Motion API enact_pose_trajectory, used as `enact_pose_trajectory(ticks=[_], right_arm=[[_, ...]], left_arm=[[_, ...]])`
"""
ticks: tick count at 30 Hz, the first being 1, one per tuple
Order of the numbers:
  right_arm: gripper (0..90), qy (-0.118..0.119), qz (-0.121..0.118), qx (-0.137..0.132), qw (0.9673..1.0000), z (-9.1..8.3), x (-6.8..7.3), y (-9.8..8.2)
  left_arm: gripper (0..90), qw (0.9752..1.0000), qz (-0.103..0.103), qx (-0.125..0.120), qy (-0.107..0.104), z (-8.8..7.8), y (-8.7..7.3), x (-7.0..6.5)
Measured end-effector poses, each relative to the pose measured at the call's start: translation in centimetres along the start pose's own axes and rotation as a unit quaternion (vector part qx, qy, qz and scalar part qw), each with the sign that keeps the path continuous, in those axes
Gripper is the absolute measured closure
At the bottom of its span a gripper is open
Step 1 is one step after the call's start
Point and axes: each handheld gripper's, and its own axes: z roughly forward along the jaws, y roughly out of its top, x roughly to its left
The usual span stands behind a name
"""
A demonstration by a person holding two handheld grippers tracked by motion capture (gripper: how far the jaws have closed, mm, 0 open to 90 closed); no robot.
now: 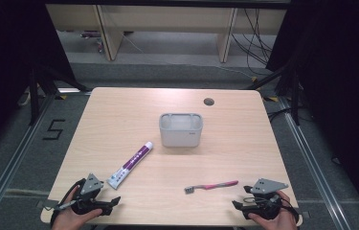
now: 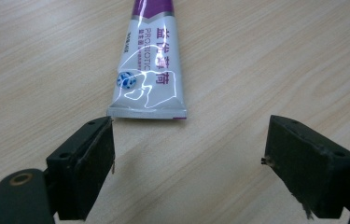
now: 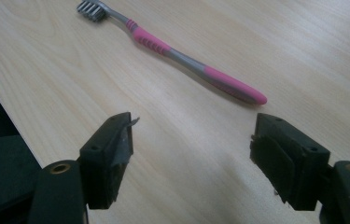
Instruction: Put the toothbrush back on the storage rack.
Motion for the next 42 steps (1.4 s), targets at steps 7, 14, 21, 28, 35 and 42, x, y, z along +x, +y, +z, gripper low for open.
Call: enact_pose_trajectory(ticks=[7, 14, 21, 28, 35, 42], right_arm=[[32.0, -0.004, 0.003, 0.01, 0.9999, 0.0, 0.3, 0.3], [32.6, -0.001, -0.019, 0.002, 0.9998, 0.2, 0.3, 0.8], [33.0, -0.002, -0.039, 0.013, 0.9991, 0.4, 0.5, 1.2], [34.1, 0.002, -0.06, 0.023, 0.9979, 0.6, 0.6, 1.9], [38.2, 0.001, -0.077, 0.036, 0.9964, 1.0, 1.0, 2.8], [40.4, 0.003, -0.109, 0.034, 0.9935, 1.4, 1.1, 3.5]], left_arm=[[15.6, 0.9999, -0.009, -0.008, 0.001, 0.1, 0.0, -0.1], [15.6, 1.0, -0.006, -0.004, 0.004, 0.2, 0.0, 0.0], [15.6, 1.0, -0.001, -0.002, -0.001, 0.2, 0.0, 0.1], [15.6, 1.0, 0.007, 0.005, 0.004, 0.1, 0.1, 0.2], [15.6, 1.0, 0.0, -0.001, 0.002, 0.1, 0.1, 0.1], [15.6, 1.0, -0.004, -0.003, 0.003, 0.1, 0.1, 0.1]])
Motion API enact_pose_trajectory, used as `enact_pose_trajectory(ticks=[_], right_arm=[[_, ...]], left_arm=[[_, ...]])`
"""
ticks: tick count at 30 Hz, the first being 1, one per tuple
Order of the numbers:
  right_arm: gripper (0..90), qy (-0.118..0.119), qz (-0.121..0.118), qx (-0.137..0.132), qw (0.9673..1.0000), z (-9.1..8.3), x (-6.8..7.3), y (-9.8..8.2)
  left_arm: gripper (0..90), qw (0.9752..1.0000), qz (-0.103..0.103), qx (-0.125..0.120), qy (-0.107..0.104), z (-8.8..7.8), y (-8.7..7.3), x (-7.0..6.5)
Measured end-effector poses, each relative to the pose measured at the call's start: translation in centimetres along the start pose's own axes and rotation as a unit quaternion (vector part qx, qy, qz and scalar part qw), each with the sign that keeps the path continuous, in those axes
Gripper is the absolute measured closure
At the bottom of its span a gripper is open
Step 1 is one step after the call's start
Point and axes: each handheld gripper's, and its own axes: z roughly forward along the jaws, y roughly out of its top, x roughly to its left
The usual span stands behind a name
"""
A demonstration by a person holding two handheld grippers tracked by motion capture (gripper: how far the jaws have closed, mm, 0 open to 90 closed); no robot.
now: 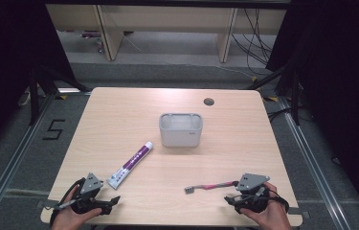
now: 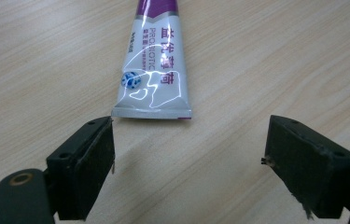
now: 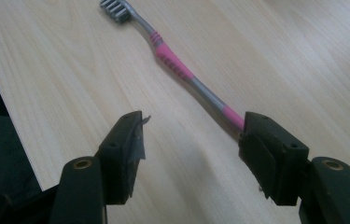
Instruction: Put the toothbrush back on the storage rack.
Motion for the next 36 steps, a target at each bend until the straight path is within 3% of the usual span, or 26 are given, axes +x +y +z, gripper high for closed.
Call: enact_pose_trajectory(ticks=[4, 6, 7, 8, 11, 12, 16, 17, 18, 21, 24, 25, 36], right_arm=[[43.6, 0.002, -0.021, 0.011, 0.9997, 0.1, 0.0, 0.9], [44.1, 0.007, -0.016, 0.01, 0.9998, 0.1, 0.2, 1.0], [45.0, 0.008, -0.033, 0.018, 0.9993, 0.3, 0.2, 1.4], [45.1, 0.008, -0.036, 0.021, 0.9991, 0.4, 0.2, 1.6], [47.7, 0.005, -0.065, 0.034, 0.9973, 0.7, 0.1, 2.3], [48.2, 0.01, -0.052, 0.038, 0.9979, 0.8, 0.4, 2.6], [50.4, 0.024, -0.07, 0.055, 0.9958, 1.2, 0.3, 3.4], [51.5, 0.023, -0.061, 0.064, 0.9958, 1.4, 0.4, 3.6], [54.4, 0.026, -0.076, 0.07, 0.9943, 1.8, 0.3, 4.0], [56.6, 0.031, -0.086, 0.077, 0.9929, 2.2, 0.1, 4.5], [57.0, 0.034, -0.078, 0.087, 0.9926, 2.4, 0.1, 4.8], [57.7, 0.038, -0.088, 0.086, 0.9917, 2.5, -0.1, 5.0], [64.3, 0.061, -0.105, 0.11, 0.9864, 3.9, -0.6, 6.2]], left_arm=[[15.6, 1.0, 0.002, 0.004, -0.001, 0.0, 0.0, 0.0], [15.6, 0.9999, 0.012, 0.012, 0.002, -0.1, 0.1, 0.2], [15.6, 1.0, 0.006, 0.005, -0.001, -0.1, 0.0, 0.1], [15.6, 1.0, -0.003, -0.004, -0.001, 0.0, 0.0, 0.0], [15.6, 1.0, -0.005, -0.005, 0.0, 0.0, 0.0, 0.0], [15.6, 1.0, -0.005, -0.005, 0.0, 0.0, 0.0, 0.0], [15.6, 1.0, 0.003, 0.001, 0.0, -0.1, 0.0, 0.1], [15.6, 1.0, 0.006, 0.003, -0.001, -0.1, 0.0, 0.1], [15.6, 1.0, 0.006, 0.004, 0.001, -0.1, 0.0, 0.1], [15.6, 1.0, 0.004, 0.003, 0.001, -0.1, 0.0, 0.1], [15.6, 0.9999, 0.008, 0.007, 0.001, -0.1, 0.0, 0.1], [15.6, 0.9999, 0.008, 0.007, 0.002, -0.1, 0.0, 0.1], [15.6, 1.0, 0.007, 0.005, 0.001, -0.1, 0.0, 0.1]])
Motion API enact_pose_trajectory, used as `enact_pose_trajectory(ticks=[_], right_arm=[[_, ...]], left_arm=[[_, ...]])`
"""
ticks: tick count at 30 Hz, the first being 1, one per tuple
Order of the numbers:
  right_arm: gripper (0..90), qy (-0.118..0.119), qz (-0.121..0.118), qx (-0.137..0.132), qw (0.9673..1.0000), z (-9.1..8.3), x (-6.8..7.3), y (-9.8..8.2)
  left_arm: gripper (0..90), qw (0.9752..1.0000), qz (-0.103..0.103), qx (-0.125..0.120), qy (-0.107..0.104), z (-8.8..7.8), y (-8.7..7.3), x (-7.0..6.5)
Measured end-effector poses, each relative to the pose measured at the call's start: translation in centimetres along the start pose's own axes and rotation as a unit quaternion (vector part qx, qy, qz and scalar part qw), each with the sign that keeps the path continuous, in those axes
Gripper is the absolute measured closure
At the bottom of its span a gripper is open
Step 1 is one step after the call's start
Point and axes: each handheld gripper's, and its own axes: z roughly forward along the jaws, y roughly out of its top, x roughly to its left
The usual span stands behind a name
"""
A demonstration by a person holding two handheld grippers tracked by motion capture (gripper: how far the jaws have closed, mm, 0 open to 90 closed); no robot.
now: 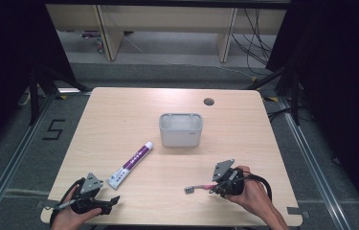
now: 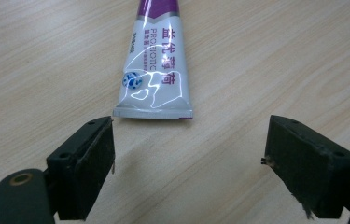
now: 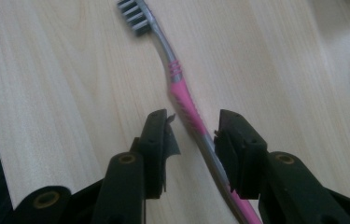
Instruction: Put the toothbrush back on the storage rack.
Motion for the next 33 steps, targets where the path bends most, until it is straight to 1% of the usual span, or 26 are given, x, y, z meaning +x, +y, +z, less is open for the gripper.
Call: enact_pose_trajectory(ticks=[1, 2, 3, 4, 6, 7, 8, 9, 10, 11, 12, 15, 16, 19, 20, 23, 24, 25, 26, 28, 29, 30, 31, 32, 33], right_arm=[[64.3, -0.001, 0.006, 0.006, 1.0, 0.0, 0.1, 0.1], [64.3, 0.002, -0.001, 0.008, 1.0, 0.2, -0.1, 0.3], [64.5, 0.004, 0.004, 0.01, 0.9999, 0.3, -0.1, 0.4], [65.0, 0.008, -0.003, 0.01, 0.9999, 0.4, -0.3, 0.5], [66.3, 0.009, 0.002, 0.016, 0.9998, 0.6, -0.4, 0.6], [66.8, 0.013, 0.002, 0.017, 0.9998, 0.7, -0.4, 0.8], [67.0, 0.017, -0.005, 0.017, 0.9997, 0.9, -0.6, 0.8], [67.4, 0.019, -0.008, 0.02, 0.9996, 1.0, -0.6, 0.9], [67.7, 0.017, -0.012, 0.023, 0.9995, 1.1, -0.5, 0.9], [68.9, 0.028, -0.014, 0.029, 0.9991, 1.2, -0.5, 0.9], [69.8, 0.024, -0.015, 0.03, 0.9992, 1.3, -0.4, 1.0], [71.0, 0.023, -0.014, 0.033, 0.9991, 1.4, -0.4, 1.0], [72.6, 0.028, -0.021, 0.036, 0.9987, 1.5, -0.5, 1.1], [73.6, 0.031, -0.024, 0.043, 0.9983, 1.6, -0.5, 1.2], [74.2, 0.03, -0.031, 0.044, 0.9981, 1.8, -0.6, 1.3], [75.2, 0.03, -0.03, 0.054, 0.9976, 1.9, -0.5, 1.5], [75.5, 0.031, -0.035, 0.057, 0.9973, 1.9, -0.5, 1.6], [76.0, 0.025, -0.026, 0.062, 0.9974, 1.9, -0.4, 1.7], [76.0, 0.025, -0.026, 0.062, 0.9974, 1.9, -0.4, 1.7], [76.8, 0.028, -0.03, 0.071, 0.9966, 2.1, -0.3, 1.9], [76.8, 0.03, -0.045, 0.069, 0.9962, 2.2, -0.5, 2.0], [76.9, 0.018, -0.048, 0.084, 0.9952, 2.2, -0.5, 2.0], [77.4, 0.018, -0.039, 0.091, 0.9949, 2.2, -0.4, 2.1], [78.5, 0.02, -0.049, 0.089, 0.9946, 2.4, -0.5, 2.1], [78.5, 0.02, -0.049, 0.089, 0.9946, 2.4, -0.5, 2.1]], left_arm=[[15.6, 1.0, 0.0, 0.0, 0.0, 0.0, 0.0, 0.0], [15.6, 1.0, 0.002, 0.0, 0.0, 0.0, 0.0, 0.0], [15.6, 1.0, 0.002, 0.0, 0.0, 0.0, 0.0, 0.0], [15.6, 1.0, 0.0, -0.002, 0.0, 0.0, 0.0, 0.1], [15.6, 1.0, -0.001, -0.003, 0.002, 0.0, 0.0, 0.0], [15.7, 1.0, 0.003, 0.002, 0.001, -0.2, 0.0, 0.1], [15.7, 1.0, 0.003, 0.002, 0.001, -0.2, 0.0, 0.1], [15.7, 1.0, 0.002, 0.001, 0.001, -0.2, 0.1, 0.1], [15.7, 1.0, 0.002, 0.001, 0.001, -0.2, 0.1, 0.1], [15.7, 1.0, 0.002, 0.001, 0.001, -0.1, 0.0, 0.1], [15.7, 1.0, 0.002, 0.003, 0.001, -0.2, 0.1, 0.1], [15.7, 1.0, 0.002, 0.001, 0.002, -0.2, 0.1, 0.1], [15.7, 1.0, 0.002, 0.0, 0.001, -0.1, 0.1, 0.1], [15.8, 1.0, 0.001, 0.001, 0.002, -0.1, 0.1, 0.1], [15.8, 1.0, -0.001, -0.004, 0.002, 0.0, 0.0, 0.0], [15.8, 1.0, -0.001, -0.003, 0.002, 0.0, 0.0, 0.1], [15.8, 1.0, 0.0, 0.0, 0.002, -0.1, 0.0, 0.1], [15.8, 1.0, 0.0, 0.0, 0.002, -0.1, 0.0, 0.1], [15.8, 1.0, 0.0, 0.001, 0.002, -0.1, 0.0, 0.1], [15.8, 1.0, 0.002, 0.002, 0.001, -0.1, 0.1, 0.1], [15.8, 1.0, 0.002, 0.002, 0.002, -0.2, 0.1, 0.1], [15.8, 1.0, 0.003, 0.002, 0.002, -0.2, 0.1, 0.1], [15.8, 1.0, 0.003, 0.002, 0.0, -0.2, 0.1, 0.1], [15.8, 1.0, 0.002, 0.002, 0.001, -0.2, 0.1, 0.1], [15.8, 1.0, 0.002, 0.002, 0.001, -0.2, 0.1, 0.1]])
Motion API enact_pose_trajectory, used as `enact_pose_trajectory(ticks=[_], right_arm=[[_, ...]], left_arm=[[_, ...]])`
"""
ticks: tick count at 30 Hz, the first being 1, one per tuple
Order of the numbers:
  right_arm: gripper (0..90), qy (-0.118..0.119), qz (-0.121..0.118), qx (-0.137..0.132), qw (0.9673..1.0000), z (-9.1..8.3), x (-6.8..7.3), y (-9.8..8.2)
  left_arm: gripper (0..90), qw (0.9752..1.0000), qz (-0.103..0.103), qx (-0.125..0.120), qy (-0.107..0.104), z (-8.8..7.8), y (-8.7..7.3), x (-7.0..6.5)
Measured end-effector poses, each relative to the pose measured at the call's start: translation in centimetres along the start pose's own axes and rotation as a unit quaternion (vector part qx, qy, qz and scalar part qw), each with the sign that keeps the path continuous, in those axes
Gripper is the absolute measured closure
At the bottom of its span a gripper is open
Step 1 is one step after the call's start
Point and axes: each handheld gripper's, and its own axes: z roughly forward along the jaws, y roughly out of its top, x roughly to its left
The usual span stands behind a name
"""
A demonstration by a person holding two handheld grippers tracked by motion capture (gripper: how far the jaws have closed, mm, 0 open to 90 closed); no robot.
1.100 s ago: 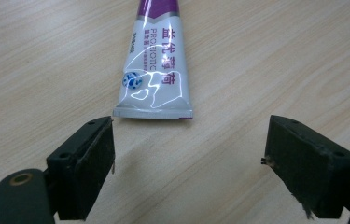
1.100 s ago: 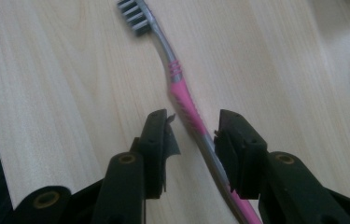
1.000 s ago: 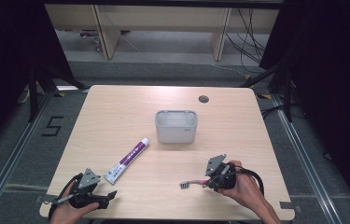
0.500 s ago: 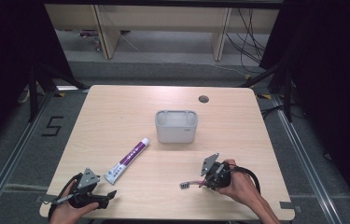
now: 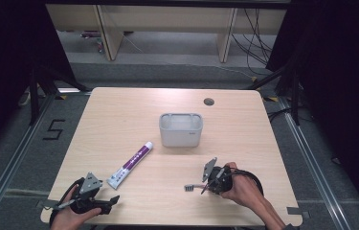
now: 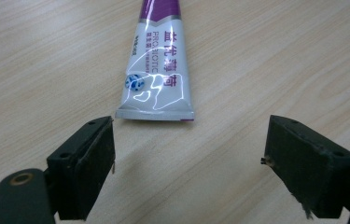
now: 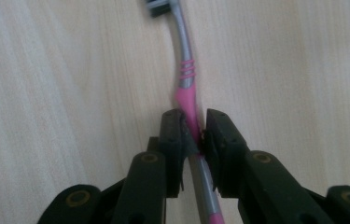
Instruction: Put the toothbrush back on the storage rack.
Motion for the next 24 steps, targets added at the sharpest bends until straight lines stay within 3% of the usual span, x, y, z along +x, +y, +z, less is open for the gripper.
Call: enact_pose_trajectory(ticks=[1, 3, 7, 8, 10, 11, 15, 20, 24], right_arm=[[81.1, 0.006, -0.019, 0.001, 0.9998, 0.2, -0.2, 0.1], [81.2, 0.008, -0.019, 0.004, 0.9998, 0.2, -0.3, 0.2], [81.5, 0.012, -0.013, 0.009, 0.9998, 0.2, -0.3, 0.2], [81.6, 0.012, 0.0, 0.024, 0.9996, 0.1, -0.2, 0.3], [81.6, 0.013, -0.004, 0.022, 0.9997, 0.2, -0.2, 0.3], [81.7, 0.013, 0.009, 0.031, 0.9994, 0.1, -0.1, 0.4], [81.9, 0.009, -0.001, 0.038, 0.9992, 0.0, -0.1, 0.6], [82.0, -0.003, 0.012, 0.029, 0.9995, -0.8, -0.2, 0.4], [82.0, -0.012, 0.006, 0.013, 0.9998, -1.8, -0.4, 0.3]], left_arm=[[15.8, 1.0, -0.003, -0.001, 0.002, 0.0, 0.0, 0.0], [15.8, 1.0, -0.002, -0.002, 0.002, 0.0, 0.0, 0.0], [15.8, 1.0, -0.003, -0.003, 0.001, 0.0, 0.0, 0.0], [15.8, 1.0, -0.004, -0.008, 0.001, 0.0, 0.0, 0.0], [15.8, 1.0, -0.004, -0.009, 0.002, 0.0, 0.0, 0.0], [15.8, 1.0, -0.003, -0.007, 0.003, 0.0, 0.0, 0.0], [15.8, 1.0, -0.003, -0.007, 0.003, -0.1, 0.0, 0.0], [16.0, 0.9999, -0.008, -0.008, 0.006, -0.1, 0.0, 0.0], [16.0, 0.9999, -0.008, -0.011, 0.004, 0.0, 0.0, 0.0]])
